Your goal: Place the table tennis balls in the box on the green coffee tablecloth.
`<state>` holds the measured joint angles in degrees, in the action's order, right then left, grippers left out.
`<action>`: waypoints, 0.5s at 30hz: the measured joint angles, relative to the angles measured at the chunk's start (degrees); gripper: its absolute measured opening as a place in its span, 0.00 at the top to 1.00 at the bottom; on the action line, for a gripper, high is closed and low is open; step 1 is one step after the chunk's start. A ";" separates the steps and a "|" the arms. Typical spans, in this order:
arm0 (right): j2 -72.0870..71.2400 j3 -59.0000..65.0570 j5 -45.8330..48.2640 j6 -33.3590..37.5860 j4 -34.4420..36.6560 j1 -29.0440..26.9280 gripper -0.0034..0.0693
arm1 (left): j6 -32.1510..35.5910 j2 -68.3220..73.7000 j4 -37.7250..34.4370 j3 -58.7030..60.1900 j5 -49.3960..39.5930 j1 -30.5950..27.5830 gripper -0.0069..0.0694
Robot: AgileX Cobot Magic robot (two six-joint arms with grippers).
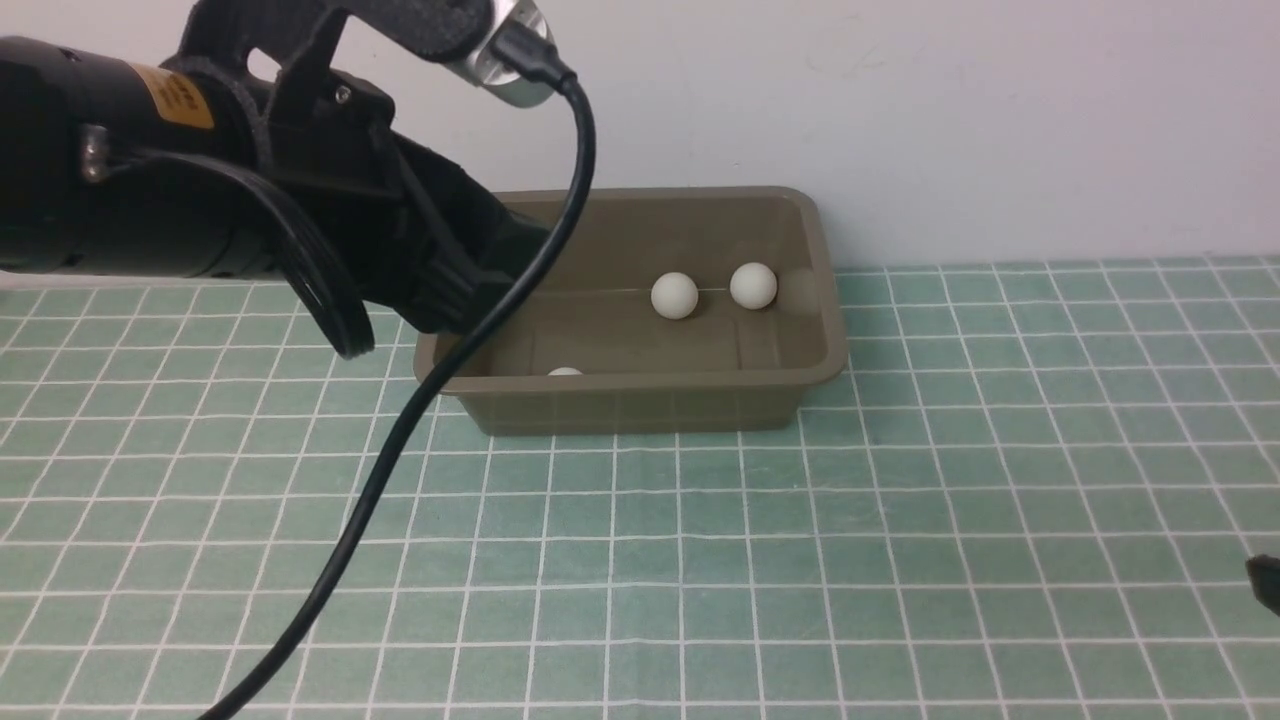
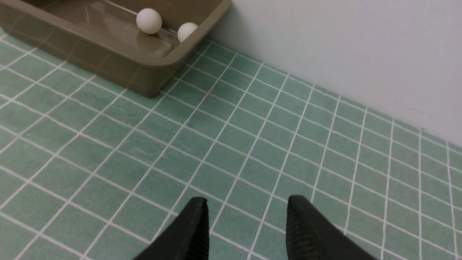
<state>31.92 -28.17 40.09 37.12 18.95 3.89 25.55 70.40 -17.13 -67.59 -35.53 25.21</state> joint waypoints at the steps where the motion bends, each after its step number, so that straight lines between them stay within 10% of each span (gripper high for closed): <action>1: 0.00 0.00 -0.28 0.00 0.47 0.00 0.56 | 0.00 0.00 0.00 0.00 0.00 0.00 0.31; 15: 0.00 2.54 -20.68 -3.77 12.35 0.00 0.56 | 0.00 0.00 -1.50 0.00 0.00 0.00 0.31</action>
<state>31.92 -25.63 19.41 33.36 31.31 3.89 25.55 70.40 -18.63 -67.59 -35.53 25.21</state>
